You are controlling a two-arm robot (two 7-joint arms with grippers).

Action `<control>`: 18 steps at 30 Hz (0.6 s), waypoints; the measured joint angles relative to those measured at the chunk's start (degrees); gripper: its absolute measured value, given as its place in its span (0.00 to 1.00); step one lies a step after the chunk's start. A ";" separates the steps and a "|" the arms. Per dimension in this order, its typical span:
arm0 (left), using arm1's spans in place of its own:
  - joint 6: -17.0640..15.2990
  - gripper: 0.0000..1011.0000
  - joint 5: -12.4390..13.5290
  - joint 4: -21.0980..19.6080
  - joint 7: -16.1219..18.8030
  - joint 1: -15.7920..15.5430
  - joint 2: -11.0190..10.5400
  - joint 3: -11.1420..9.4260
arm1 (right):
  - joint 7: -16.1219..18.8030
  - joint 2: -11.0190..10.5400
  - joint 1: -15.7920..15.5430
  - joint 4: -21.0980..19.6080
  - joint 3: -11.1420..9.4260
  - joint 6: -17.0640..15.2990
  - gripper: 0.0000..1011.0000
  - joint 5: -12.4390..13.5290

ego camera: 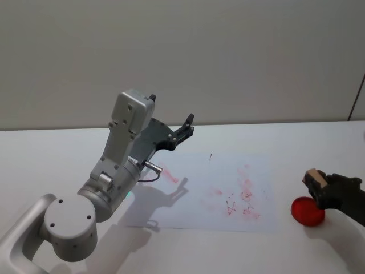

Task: Use the one hand to pick up the stamp and affix it onto the A4 paper.

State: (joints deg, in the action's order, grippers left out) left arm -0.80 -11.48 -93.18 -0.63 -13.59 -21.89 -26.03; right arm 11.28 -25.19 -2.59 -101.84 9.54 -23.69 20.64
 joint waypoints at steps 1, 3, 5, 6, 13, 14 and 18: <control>0.00 0.99 0.00 0.00 0.00 0.00 0.00 0.00 | 0.00 -0.13 -0.11 -0.06 -0.06 -0.08 0.22 0.03; 0.00 0.99 0.00 0.00 0.00 0.00 0.00 0.00 | 0.06 -0.66 -0.46 -0.26 -0.31 -0.38 0.22 0.08; 0.00 0.99 0.00 0.00 0.00 0.00 0.00 0.00 | 0.22 -0.92 -0.60 -0.32 -0.39 -0.50 0.22 0.08; 0.00 0.99 0.00 0.00 0.00 0.00 0.00 0.00 | 0.45 -1.14 -0.66 -0.35 -0.46 -0.64 0.22 0.08; 0.00 0.99 0.00 0.00 0.00 0.00 0.00 0.00 | 1.61 -1.62 -0.66 -0.12 -0.45 -1.38 0.22 -0.76; 0.00 0.99 0.00 0.00 0.00 0.00 0.00 0.00 | 1.86 -1.67 -0.64 0.02 -0.37 -1.57 0.22 -0.99; 0.00 0.99 0.00 0.00 0.00 0.00 0.00 0.00 | 2.53 -1.73 -0.60 0.40 -0.09 -2.02 0.22 -1.65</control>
State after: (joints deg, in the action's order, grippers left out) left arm -0.80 -11.48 -93.18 -0.63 -13.59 -21.89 -26.03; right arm 13.80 -26.92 -3.19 -101.44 9.46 -25.71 18.99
